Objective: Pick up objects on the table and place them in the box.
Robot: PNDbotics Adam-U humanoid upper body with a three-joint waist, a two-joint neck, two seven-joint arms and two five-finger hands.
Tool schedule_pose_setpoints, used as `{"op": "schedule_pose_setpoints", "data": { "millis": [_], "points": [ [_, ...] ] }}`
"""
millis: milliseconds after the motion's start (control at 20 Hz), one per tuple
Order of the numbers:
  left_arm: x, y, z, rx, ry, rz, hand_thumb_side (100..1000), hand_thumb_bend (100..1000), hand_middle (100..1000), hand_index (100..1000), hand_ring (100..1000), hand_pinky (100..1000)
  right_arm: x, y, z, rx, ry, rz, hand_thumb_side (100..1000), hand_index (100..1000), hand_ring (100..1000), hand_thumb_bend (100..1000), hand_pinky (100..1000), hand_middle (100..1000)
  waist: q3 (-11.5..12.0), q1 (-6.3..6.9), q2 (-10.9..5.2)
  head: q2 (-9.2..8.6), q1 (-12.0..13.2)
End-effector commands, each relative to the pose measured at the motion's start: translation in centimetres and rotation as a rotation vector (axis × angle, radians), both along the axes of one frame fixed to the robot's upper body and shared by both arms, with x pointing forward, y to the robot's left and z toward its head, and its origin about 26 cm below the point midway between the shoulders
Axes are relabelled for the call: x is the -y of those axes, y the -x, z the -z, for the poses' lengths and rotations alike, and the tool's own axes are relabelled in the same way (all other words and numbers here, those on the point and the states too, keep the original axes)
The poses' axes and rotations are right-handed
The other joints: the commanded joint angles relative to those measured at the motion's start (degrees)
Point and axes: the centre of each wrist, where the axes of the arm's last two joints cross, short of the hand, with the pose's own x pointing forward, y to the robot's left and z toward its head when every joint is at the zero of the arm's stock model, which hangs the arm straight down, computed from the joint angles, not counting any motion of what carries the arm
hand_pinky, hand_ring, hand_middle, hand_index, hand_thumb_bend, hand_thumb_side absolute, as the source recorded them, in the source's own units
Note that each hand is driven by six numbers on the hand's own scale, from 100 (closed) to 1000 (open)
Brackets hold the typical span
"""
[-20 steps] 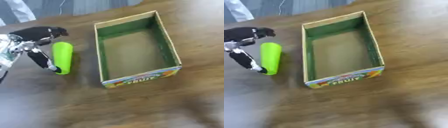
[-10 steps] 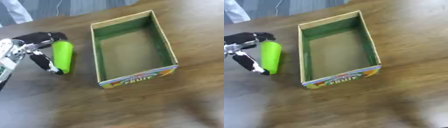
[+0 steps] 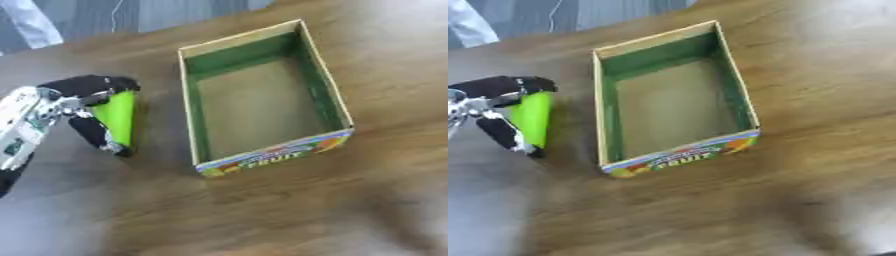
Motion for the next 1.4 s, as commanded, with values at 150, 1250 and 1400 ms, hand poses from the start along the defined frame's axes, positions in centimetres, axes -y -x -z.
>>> {"op": "schedule_pose_setpoints", "data": {
  "millis": [150,1250,1400],
  "points": [
    [0.1,-0.1,0.7,-0.022,0.002,0.008,393,1000,1000,1000,1000,1000,-0.1,0.4,-0.8,0.03,-0.003,-0.01,1000,844,753,100,519,811,-0.2,-0.2,-0.53,0.0,-0.5],
    [0.7,1.4,4.8,0.266,0.28,-0.005,555,222,440,584,284,100,-0.5,0.5,-1.0,0.033,-0.004,-0.017,1000,843,753,100,513,811,0.2,-0.68,0.27,0.0,-0.4],
    [0.4,1.6,4.6,0.299,0.278,-0.014,568,230,364,529,163,100,-0.5,0.5,-1.0,0.033,-0.003,-0.017,1000,843,753,100,512,810,0.3,-0.79,0.33,0.0,-0.4]
  ]
}}
